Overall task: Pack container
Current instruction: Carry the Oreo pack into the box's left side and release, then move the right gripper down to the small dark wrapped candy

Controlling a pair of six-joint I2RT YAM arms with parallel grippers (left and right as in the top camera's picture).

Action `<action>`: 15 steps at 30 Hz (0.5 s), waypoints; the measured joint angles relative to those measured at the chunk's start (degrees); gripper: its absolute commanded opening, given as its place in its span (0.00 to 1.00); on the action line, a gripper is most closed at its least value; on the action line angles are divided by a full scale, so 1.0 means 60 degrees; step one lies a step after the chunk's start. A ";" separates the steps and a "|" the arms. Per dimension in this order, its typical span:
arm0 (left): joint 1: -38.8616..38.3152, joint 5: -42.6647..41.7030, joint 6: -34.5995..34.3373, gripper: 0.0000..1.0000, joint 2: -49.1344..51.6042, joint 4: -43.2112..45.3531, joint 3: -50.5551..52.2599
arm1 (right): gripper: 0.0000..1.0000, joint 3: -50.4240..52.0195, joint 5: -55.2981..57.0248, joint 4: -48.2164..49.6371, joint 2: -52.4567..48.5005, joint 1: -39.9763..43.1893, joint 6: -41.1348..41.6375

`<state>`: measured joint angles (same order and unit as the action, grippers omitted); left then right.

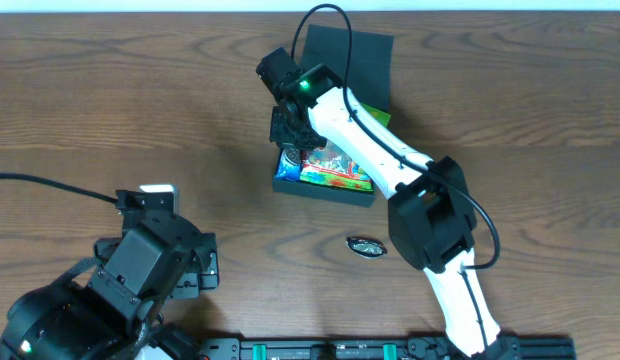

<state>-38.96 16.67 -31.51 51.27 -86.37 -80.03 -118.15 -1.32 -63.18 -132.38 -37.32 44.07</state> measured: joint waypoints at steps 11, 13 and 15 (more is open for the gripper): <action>0.0000 0.0000 0.0000 0.95 0.0000 -0.0004 0.0000 | 0.99 -0.0015 0.0328 -0.0608 0.0073 0.0044 0.0007; 0.0000 0.0000 0.0000 0.95 0.0000 -0.0004 0.0000 | 0.99 -0.0015 0.0302 -0.0678 0.0226 0.0047 -0.0022; 0.0000 0.0000 0.0000 0.95 0.0000 0.0000 0.0000 | 0.99 -0.0015 0.0295 -0.0721 0.0605 0.0047 -0.0135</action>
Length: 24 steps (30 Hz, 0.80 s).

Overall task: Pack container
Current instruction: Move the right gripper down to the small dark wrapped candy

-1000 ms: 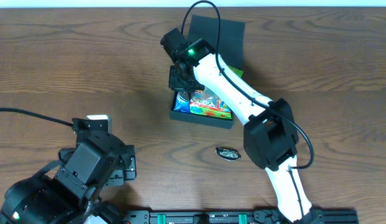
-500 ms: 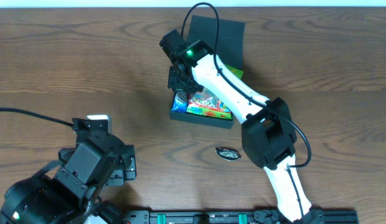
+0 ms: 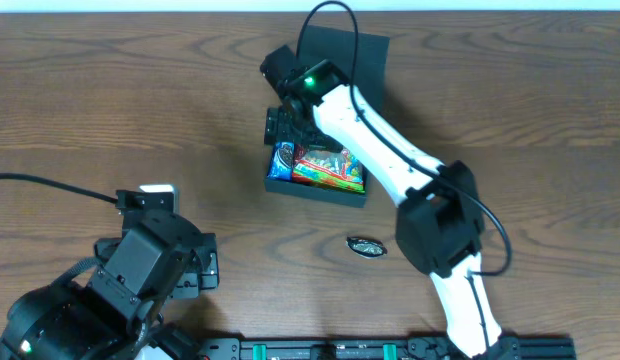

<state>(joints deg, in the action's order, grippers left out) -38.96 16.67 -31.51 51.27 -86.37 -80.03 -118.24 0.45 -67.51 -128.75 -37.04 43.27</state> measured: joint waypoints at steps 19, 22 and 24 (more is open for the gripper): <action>0.0000 0.0004 0.0000 0.95 0.0004 -0.0044 0.0000 | 0.99 0.1803 0.1446 -0.4761 0.3220 -0.1268 -0.0907; 0.0000 0.0000 0.0000 0.95 0.0004 -0.0109 0.0000 | 0.98 0.3504 0.1807 -0.4033 0.3177 -0.1891 -0.0845; 0.0000 0.0000 0.0000 0.95 0.0000 -0.0200 0.0000 | 0.98 0.4510 0.1894 -0.3504 0.3144 -0.1960 -0.0623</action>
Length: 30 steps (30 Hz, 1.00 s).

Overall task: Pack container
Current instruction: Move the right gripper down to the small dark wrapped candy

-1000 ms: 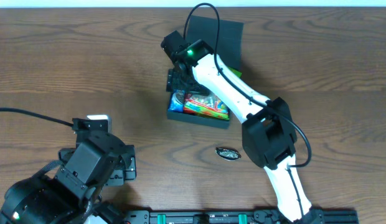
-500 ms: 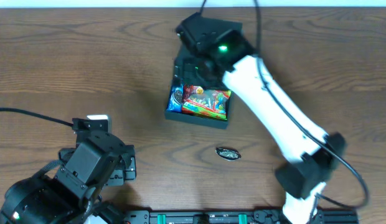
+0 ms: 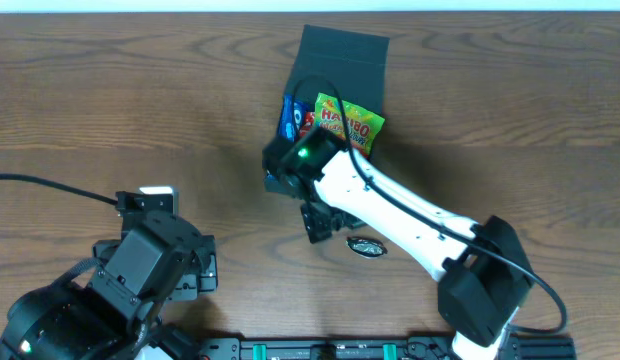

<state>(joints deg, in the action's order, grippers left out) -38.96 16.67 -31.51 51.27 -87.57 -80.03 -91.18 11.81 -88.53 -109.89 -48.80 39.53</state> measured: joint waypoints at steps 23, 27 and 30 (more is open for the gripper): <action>0.0000 0.0000 0.0000 0.95 0.0000 -0.0189 0.0000 | 0.99 0.3796 -0.2018 0.3916 0.1224 0.0390 -0.1796; 0.0000 0.0000 0.0000 0.95 0.0000 -0.0091 0.0000 | 0.99 0.4521 -0.2087 0.3985 0.2743 0.0444 -0.2415; 0.0000 0.0000 -0.0004 0.95 0.0000 -0.0080 0.0000 | 0.99 0.4845 -0.1963 0.3927 0.3187 0.0630 -0.2630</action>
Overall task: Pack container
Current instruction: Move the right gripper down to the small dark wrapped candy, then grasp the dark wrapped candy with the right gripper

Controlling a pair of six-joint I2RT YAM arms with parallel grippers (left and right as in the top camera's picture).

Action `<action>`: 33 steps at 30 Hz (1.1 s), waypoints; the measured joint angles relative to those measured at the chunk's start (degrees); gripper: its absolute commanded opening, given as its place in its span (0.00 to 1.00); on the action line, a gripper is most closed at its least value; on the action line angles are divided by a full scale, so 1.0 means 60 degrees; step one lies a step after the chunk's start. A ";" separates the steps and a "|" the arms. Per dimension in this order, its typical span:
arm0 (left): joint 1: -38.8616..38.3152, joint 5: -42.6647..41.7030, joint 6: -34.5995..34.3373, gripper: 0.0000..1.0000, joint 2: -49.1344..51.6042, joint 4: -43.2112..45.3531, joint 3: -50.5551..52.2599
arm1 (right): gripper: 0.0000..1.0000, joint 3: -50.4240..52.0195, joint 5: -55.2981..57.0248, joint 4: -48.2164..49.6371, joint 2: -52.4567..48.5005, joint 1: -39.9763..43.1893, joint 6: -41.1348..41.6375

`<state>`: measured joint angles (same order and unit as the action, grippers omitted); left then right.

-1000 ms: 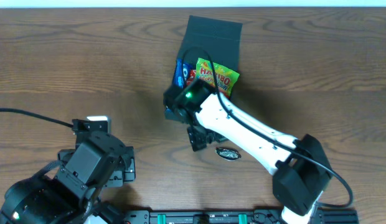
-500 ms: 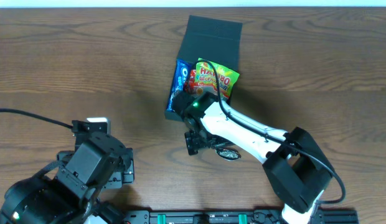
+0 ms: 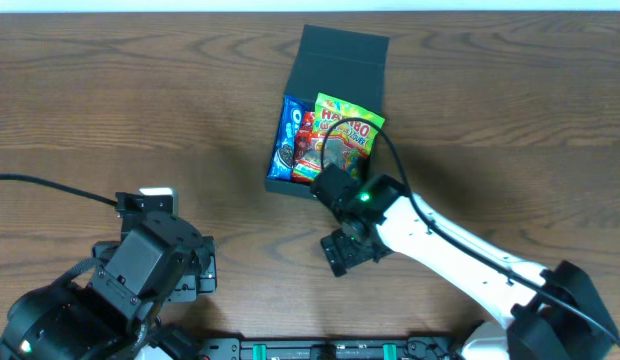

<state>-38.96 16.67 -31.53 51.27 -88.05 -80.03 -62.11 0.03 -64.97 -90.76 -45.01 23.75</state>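
Observation:
The black container (image 3: 342,55) stands open at the back middle of the table, its lid folded back. Inside lie a blue packet (image 3: 289,135), a red packet (image 3: 306,140) and a green Haribo bag (image 3: 348,128). My right gripper (image 3: 344,250) hangs low over the table just in front of the container, its fingers pointing down-left. Whether its jaws are open does not show from above. No small sweet is visible on the table around it. My left arm (image 3: 140,270) sits folded at the front left, and its jaw state cannot be told.
The wooden table (image 3: 110,110) stretches to the left and right of the container. A black cable (image 3: 50,188) runs across the front left to my left arm. A rail (image 3: 320,350) lines the front edge.
My right gripper has moved right and slightly forward, from the container's front left corner to the spot where a small dark wrapped sweet lay. That sweet is now hidden. The left arm has not moved.
My right gripper was at the container's left rim while the box lay turned, its lid behind. Then the box had shifted a little left. Then the box stood straighter, packets showing, with the gripper in front of it. Now the gripper covers the small sweet's place.

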 measured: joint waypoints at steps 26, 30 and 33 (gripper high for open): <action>0.0000 0.0000 0.0004 0.95 0.0000 0.0000 0.0000 | 0.99 0.1963 0.0488 0.2750 0.0026 0.0798 -0.4575; 0.0000 0.0000 0.0004 0.95 0.0000 0.0004 0.0000 | 0.99 0.2193 0.0080 0.3293 0.0026 0.1075 -0.4841; 0.0000 0.0000 0.0004 0.95 0.0004 0.0000 0.0000 | 0.99 0.2240 -0.0211 0.3381 0.0026 0.1126 -0.5082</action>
<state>-38.96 16.67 -31.51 51.29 -88.05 -80.03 -48.66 -1.23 -44.69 -90.61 -38.26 -6.74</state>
